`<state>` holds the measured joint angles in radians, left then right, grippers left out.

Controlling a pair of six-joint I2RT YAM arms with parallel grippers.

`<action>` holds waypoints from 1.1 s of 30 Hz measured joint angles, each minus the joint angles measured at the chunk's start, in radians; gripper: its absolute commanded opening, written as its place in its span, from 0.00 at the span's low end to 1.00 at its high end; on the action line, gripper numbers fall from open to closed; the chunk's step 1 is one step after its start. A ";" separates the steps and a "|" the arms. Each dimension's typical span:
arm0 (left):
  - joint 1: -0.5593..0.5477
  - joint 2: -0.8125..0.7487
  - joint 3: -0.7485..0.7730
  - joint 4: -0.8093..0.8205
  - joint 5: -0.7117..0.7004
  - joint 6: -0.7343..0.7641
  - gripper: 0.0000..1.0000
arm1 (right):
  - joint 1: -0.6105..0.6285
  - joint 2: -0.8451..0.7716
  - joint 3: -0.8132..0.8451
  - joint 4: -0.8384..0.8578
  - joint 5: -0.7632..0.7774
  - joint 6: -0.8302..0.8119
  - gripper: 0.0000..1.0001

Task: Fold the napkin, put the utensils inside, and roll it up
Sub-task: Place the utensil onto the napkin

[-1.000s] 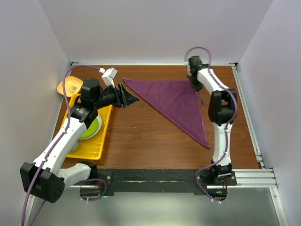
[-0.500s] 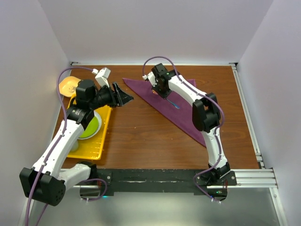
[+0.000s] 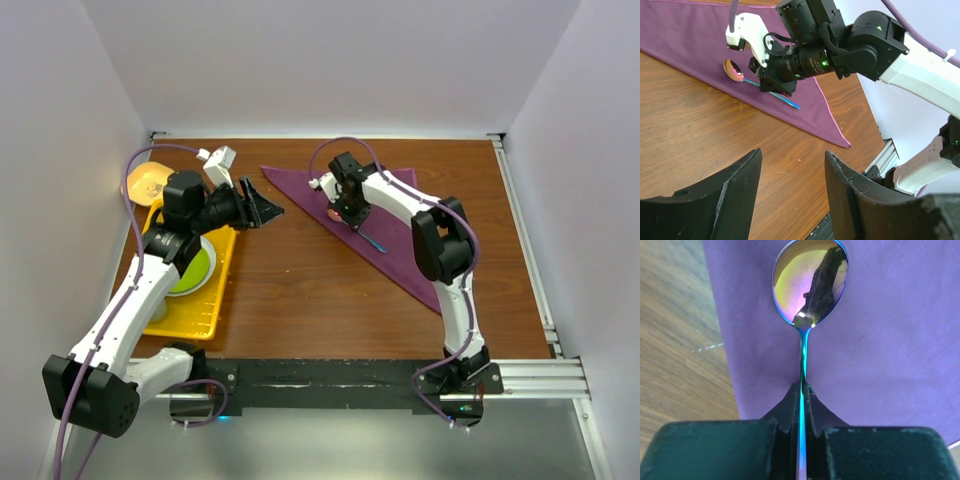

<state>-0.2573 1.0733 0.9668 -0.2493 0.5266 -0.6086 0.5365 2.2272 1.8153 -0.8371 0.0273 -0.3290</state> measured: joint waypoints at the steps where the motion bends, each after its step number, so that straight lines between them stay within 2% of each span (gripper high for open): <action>1: 0.000 0.000 0.000 0.000 0.000 0.000 0.58 | 0.000 -0.011 -0.016 0.008 -0.002 0.003 0.00; 11: 0.000 0.000 0.000 0.000 0.000 0.000 0.58 | 0.002 -0.088 -0.066 0.047 -0.037 0.026 0.00; 33: 0.000 0.000 0.000 0.000 0.001 0.000 0.58 | 0.021 -0.073 -0.058 0.054 -0.071 0.051 0.00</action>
<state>-0.2573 1.0733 0.9668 -0.2489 0.5278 -0.6086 0.5571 2.1544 1.7569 -0.7834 -0.0437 -0.2775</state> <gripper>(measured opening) 0.582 0.015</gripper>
